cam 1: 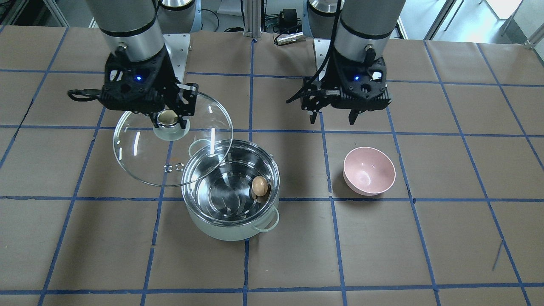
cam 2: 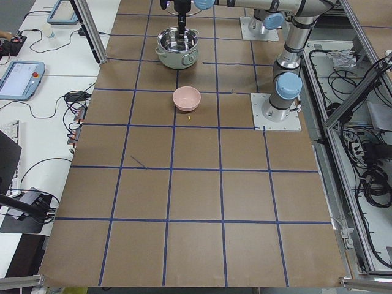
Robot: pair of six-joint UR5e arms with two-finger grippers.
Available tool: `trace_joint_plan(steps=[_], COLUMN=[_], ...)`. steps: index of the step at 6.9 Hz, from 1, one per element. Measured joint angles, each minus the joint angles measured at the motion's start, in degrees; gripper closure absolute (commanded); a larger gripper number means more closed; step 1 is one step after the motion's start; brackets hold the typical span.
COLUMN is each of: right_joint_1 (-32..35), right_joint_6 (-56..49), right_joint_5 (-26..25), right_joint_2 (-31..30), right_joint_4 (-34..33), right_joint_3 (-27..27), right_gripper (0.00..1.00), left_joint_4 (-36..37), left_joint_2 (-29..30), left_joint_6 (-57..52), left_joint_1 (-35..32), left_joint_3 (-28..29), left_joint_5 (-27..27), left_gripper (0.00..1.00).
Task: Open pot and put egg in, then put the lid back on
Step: 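Raise the left gripper away while the right gripper brings the lid over the pot, then lower the glass lid onto the pot with the right gripper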
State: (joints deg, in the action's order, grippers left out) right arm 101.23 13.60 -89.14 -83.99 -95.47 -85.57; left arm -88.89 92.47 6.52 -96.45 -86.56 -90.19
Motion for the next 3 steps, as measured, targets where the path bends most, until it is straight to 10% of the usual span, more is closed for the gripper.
trace_joint_plan(steps=[3], right_joint_1=[3.67], right_joint_6=[1.90], right_joint_5=[1.10], right_joint_2=[3.44], right_joint_4=[-3.47], right_joint_3=[-0.24], right_gripper=[0.88], left_joint_4=[-6.42], left_joint_2=[-5.30], left_joint_6=[-6.59], left_joint_1=[6.75], left_joint_3=[-0.58], left_joint_5=[-2.16], left_gripper=[0.00])
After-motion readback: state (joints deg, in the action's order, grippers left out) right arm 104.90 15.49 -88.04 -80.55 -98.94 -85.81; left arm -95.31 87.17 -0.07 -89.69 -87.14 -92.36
